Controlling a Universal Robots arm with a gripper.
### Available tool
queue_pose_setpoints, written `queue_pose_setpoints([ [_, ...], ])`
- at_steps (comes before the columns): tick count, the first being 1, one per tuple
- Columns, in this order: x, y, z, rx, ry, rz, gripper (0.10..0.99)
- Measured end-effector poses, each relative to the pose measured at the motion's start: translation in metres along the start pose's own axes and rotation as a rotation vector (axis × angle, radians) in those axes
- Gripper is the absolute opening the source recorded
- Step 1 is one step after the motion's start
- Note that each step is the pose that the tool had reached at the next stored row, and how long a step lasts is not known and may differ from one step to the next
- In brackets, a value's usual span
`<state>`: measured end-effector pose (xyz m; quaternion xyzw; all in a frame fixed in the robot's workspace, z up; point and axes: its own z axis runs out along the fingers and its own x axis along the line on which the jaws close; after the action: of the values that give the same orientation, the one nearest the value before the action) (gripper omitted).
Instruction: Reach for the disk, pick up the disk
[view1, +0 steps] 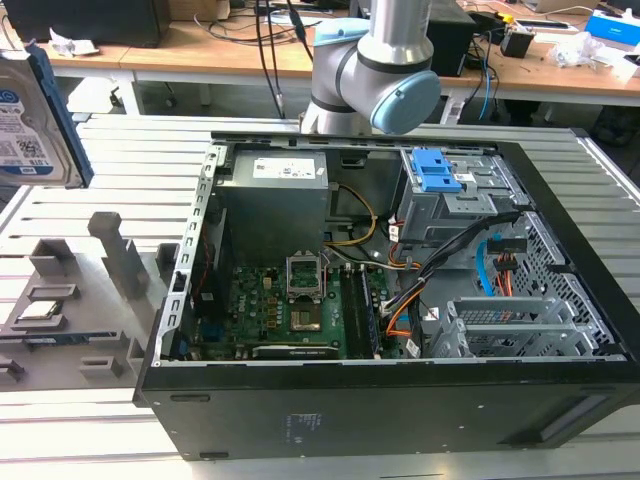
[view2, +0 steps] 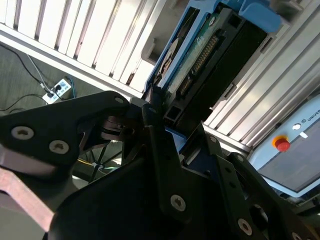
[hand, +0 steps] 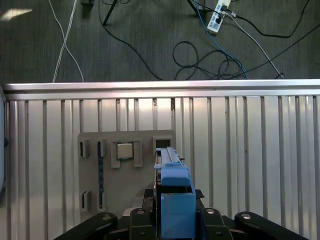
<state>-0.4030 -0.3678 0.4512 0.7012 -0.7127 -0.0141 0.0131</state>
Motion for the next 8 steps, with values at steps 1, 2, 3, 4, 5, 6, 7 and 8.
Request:
queue_pose_setpoints([
  [1,0.0000,0.0001,-0.0019,0.000,-0.0001,0.000,0.369],
  [2,0.0000,0.0002,-0.0048,0.000,0.0000,0.000,0.369],
  [3,0.0000,0.0003,-0.0065,0.000,-0.0001,0.000,0.369],
  [4,0.0000,0.0003,-0.0086,0.000,0.0000,0.000,0.369],
  [5,0.0000,0.0005,-0.0123,0.000,-0.0001,0.000,0.369],
  [6,0.0000,0.0006,-0.0160,0.000,0.0000,0.000,0.369],
  [7,0.0000,0.0007,-0.0184,0.000,0.0000,0.000,0.369],
  [8,0.0000,0.0008,-0.0204,0.000,0.0000,0.000,0.369],
])
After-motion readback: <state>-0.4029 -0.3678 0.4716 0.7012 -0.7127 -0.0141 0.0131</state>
